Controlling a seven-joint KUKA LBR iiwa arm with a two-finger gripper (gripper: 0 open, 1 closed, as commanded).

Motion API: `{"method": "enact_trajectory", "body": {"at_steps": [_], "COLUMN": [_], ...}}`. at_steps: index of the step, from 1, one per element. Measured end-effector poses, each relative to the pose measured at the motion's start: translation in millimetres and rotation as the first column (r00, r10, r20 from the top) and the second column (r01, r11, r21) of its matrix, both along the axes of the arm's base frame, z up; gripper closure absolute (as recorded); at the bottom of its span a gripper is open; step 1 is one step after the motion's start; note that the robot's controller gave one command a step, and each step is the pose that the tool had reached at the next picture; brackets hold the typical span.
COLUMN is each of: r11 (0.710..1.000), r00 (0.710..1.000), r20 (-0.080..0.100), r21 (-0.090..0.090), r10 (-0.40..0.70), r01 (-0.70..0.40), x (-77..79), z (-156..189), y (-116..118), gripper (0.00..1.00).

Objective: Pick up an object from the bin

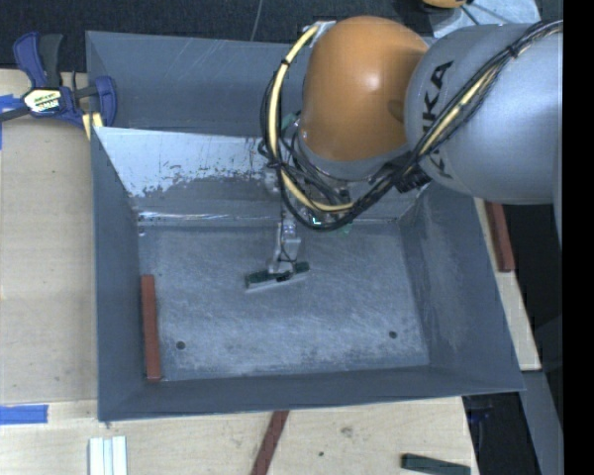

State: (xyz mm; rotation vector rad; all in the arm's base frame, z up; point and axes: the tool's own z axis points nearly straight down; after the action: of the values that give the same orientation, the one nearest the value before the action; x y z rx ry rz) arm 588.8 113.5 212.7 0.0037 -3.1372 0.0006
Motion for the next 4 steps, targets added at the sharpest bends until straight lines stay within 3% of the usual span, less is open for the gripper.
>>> {"method": "enact_trajectory", "body": {"at_steps": [1, 2, 3, 4], "r11": [1.000, 0.997, 0.903, 0.903], "r00": [1.000, 0.997, 0.903, 0.903], "r20": [0.008, 0.013, 0.008, 0.008], "r21": [0.001, 0.001, 0.000, 0.000], "r10": [-0.002, 0.074, 0.430, 0.430], "r01": [0.002, -0.075, -0.430, -0.430], "x": [1.7, -4.5, 16.8, 16.8], "z": [4.5, -35.0, -141.7, -141.7], "y": [-0.3, -16.8, -53.3, -53.2], "gripper": [0.00, 0.00, 1.00, 1.00]}}
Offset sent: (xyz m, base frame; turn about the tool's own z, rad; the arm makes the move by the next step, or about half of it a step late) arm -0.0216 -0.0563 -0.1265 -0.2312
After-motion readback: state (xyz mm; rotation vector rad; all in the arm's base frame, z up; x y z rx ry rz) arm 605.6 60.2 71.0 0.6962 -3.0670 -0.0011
